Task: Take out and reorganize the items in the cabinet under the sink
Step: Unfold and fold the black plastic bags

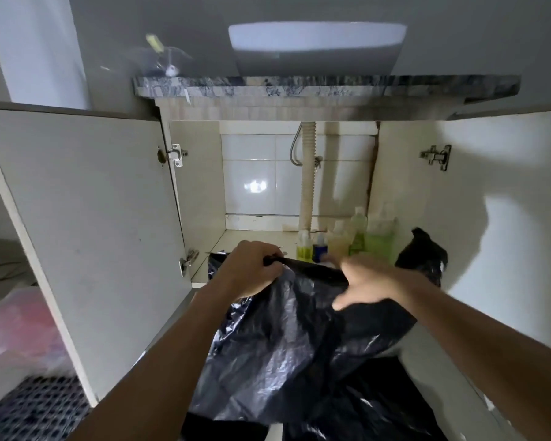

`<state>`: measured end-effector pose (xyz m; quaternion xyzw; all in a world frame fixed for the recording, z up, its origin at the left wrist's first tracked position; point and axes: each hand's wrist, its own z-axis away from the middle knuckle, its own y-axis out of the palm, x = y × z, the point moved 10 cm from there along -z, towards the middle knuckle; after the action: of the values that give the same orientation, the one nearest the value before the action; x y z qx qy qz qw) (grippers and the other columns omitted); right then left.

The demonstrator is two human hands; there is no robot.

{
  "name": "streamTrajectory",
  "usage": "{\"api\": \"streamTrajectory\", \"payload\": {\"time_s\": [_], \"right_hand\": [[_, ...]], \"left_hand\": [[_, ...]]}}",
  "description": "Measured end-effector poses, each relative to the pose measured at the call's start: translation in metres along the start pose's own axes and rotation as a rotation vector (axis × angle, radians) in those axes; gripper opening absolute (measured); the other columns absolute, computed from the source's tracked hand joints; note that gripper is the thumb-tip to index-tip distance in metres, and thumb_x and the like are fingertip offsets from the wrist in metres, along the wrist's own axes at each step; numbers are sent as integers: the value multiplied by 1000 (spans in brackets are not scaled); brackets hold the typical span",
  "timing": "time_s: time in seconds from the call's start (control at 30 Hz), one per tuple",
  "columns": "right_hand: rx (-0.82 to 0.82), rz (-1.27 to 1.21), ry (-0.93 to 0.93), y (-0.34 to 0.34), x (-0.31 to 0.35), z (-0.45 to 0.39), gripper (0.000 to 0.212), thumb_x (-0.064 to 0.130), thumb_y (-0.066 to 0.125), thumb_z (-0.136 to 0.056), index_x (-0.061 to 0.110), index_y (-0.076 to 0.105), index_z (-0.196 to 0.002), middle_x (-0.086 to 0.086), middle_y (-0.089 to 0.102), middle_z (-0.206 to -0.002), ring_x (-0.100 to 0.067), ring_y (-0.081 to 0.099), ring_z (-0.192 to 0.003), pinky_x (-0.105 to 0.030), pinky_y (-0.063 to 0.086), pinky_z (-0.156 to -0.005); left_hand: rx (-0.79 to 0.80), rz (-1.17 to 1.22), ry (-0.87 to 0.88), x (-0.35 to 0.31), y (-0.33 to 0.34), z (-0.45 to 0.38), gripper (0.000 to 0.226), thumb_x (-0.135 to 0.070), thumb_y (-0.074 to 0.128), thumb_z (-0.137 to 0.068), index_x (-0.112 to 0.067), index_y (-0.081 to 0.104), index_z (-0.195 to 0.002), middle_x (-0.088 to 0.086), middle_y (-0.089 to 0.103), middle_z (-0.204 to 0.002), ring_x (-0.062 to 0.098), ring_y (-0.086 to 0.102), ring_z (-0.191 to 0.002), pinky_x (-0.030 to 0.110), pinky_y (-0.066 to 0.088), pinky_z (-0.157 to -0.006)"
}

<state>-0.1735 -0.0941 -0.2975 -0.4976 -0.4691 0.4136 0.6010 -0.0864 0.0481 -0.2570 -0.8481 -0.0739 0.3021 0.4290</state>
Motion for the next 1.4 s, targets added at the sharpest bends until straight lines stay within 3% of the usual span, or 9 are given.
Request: {"api": "streamTrajectory", "payload": {"time_s": [0.07,0.13,0.3,0.47,0.6,0.8,0.93,1.1,1.4], "right_hand": [[115,-15,87,28,-24,-6,50,48,75,-70,23,55,-108,2,62,-88,-15,58,-75,-27,49,-67],[149,31,130,35,-39,-5,35,43,69,-79,17,47,-75,3,45,-67,-13,43,-58,-26,33,-53],[-90,223,105,0,-50,-11,30,25,55,-92,7,47,-70,-1,43,-60,-13,40,-50,-26,32,-48],[-33,302,225,5,-81,-7,23,15,57,-88,7,46,-69,-3,47,-66,-19,48,-58,-27,32,-49],[-470,308,295,-33,-99,1,15,10,55,-87,9,55,-102,-13,63,-92,-35,63,-88,-34,46,-66],[-779,289,303,-70,-137,36,19,3,55,-83,9,54,-102,-12,58,-78,-37,60,-77,-36,45,-61],[-594,200,278,-33,-160,51,16,6,53,-82,8,56,-97,-10,49,-71,-35,55,-72,-34,41,-57],[-244,200,255,71,-169,69,19,6,53,-81,4,58,-100,-4,48,-69,-26,51,-68,-32,45,-57],[63,70,428,255,-203,110,50,7,49,-91,20,40,-138,-9,52,-126,-28,59,-106,-36,49,-85]], "left_hand": [[-30,-10,-13,8,-9,3,23,-29,54,-77,-19,73,-84,2,67,-68,23,62,-64,34,49,-61],[-21,-28,-27,17,-12,6,22,-34,58,-77,-20,73,-84,0,68,-70,22,63,-67,33,50,-64],[324,-187,-111,31,29,16,40,-54,76,-67,-24,67,-92,-6,66,-80,13,61,-77,30,50,-71],[550,-527,-185,33,80,-7,32,-21,62,-86,-12,61,-117,9,63,-106,26,59,-89,28,47,-64],[383,-681,-117,17,94,-57,29,-14,54,-88,-10,58,-116,9,60,-108,28,61,-99,34,45,-72],[-49,-657,43,-31,77,-77,20,-13,51,-93,-18,64,-107,8,67,-95,31,66,-89,37,48,-76],[-29,-586,125,-35,94,-34,18,-19,53,-91,-22,63,-105,7,67,-95,31,66,-87,36,48,-75],[475,-579,12,12,186,49,38,-15,51,-87,-19,53,-124,12,62,-111,35,63,-99,41,51,-78],[884,-479,-80,46,299,167,54,-17,56,-85,-21,37,-136,15,54,-122,39,58,-106,44,48,-80]]}}
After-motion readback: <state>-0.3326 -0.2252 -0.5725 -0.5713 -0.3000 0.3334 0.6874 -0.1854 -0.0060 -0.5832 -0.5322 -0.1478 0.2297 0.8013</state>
